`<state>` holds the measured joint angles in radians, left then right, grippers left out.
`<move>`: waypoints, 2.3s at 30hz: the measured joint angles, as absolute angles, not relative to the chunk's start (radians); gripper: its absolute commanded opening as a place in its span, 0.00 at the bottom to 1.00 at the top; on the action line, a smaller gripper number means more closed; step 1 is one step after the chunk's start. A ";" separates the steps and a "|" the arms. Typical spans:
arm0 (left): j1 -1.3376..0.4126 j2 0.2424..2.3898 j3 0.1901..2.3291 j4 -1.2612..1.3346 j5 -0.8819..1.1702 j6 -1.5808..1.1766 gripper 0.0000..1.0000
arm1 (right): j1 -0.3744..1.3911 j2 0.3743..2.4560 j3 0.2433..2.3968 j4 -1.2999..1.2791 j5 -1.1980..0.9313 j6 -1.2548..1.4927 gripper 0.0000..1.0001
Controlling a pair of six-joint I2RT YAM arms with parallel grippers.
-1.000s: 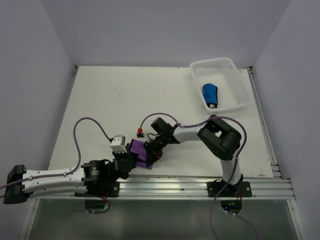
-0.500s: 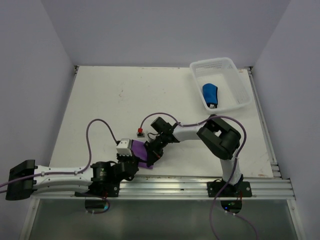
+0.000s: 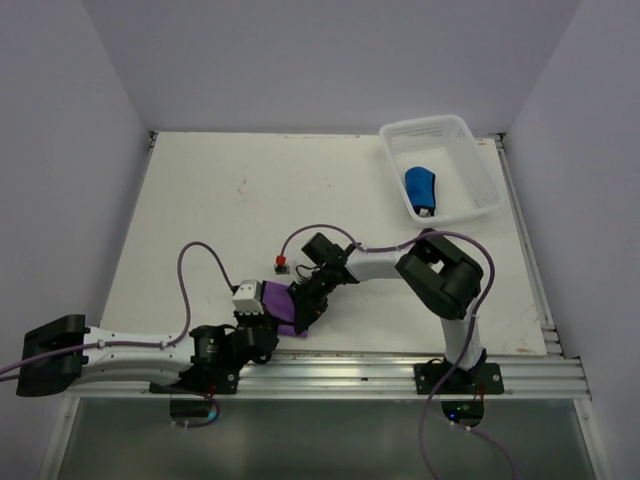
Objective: Roll the towels
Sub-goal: Roll the towel
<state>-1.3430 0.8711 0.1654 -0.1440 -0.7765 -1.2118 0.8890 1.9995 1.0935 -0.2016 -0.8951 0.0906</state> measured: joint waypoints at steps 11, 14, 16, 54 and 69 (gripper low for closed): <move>-1.343 0.855 0.149 -0.129 -0.774 -1.249 0.00 | 0.887 1.809 1.065 -0.269 -0.600 0.072 0.56; -1.343 0.854 0.148 -0.128 -0.773 -1.258 0.00 | 0.887 1.714 1.015 -0.252 -0.501 0.067 0.59; -1.343 0.854 0.147 -0.128 -0.773 -1.266 0.00 | 0.898 1.651 0.969 -0.221 -0.438 0.055 0.59; -1.343 0.794 0.138 -0.182 -0.754 -1.306 0.00 | 1.426 1.651 0.553 0.677 0.241 -0.365 0.33; -1.343 0.789 0.140 -0.198 -0.754 -1.309 0.00 | 1.429 1.757 0.593 0.697 0.221 -0.357 0.39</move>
<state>-1.3430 0.7887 0.1402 -0.1982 -0.7540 -1.3090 1.4288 1.7573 0.5926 0.6968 0.2207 -0.3573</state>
